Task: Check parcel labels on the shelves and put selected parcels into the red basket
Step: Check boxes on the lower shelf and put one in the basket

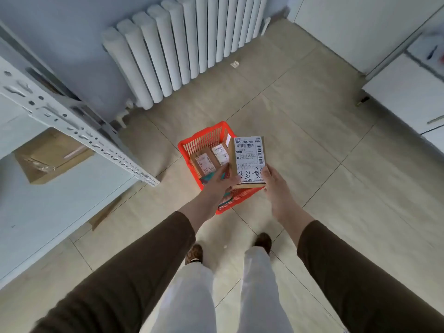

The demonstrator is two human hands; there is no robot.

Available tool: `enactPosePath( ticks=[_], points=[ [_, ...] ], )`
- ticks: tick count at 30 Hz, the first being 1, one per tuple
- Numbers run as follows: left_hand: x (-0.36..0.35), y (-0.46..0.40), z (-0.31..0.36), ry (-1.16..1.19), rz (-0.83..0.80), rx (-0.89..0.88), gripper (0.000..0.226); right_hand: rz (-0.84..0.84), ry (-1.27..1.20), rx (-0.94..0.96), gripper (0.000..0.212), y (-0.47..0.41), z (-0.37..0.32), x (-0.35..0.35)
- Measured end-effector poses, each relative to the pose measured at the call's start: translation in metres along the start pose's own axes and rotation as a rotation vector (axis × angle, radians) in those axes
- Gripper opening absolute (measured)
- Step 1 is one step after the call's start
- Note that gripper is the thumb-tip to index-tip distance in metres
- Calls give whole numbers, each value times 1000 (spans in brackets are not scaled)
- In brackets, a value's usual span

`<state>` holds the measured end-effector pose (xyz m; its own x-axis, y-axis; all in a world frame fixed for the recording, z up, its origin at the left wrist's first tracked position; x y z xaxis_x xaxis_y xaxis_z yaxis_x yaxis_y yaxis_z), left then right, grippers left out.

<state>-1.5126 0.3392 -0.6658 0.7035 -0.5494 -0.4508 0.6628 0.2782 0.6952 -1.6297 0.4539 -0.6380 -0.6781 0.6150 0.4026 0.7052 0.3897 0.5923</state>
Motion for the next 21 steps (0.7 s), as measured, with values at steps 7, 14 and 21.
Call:
enactPosePath(
  ticks=[7, 14, 21],
  points=[
    [20, -111, -63, 48, 160, 29, 39, -130, 189, -26, 24, -133, 68, -19],
    [70, -242, -152, 61, 213, 71, 49, -180, 241, -173, 37, -252, 171, -54],
    [118, -342, -215, 70, 265, 136, 37, -186, 399, -192, 31, -351, 243, -96]
  ],
)
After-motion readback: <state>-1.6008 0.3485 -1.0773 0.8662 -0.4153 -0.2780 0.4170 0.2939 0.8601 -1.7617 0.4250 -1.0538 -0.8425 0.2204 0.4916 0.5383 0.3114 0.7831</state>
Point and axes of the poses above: each hand's wrist, its own y-axis away from the middle knuckle, its own x-axis out of the back of the hand, z = x × y, the point moved 6 cm from there along -y, towards the middle knuckle, and after that the axes turned 14 degrees about y, right-handed, at the moved point
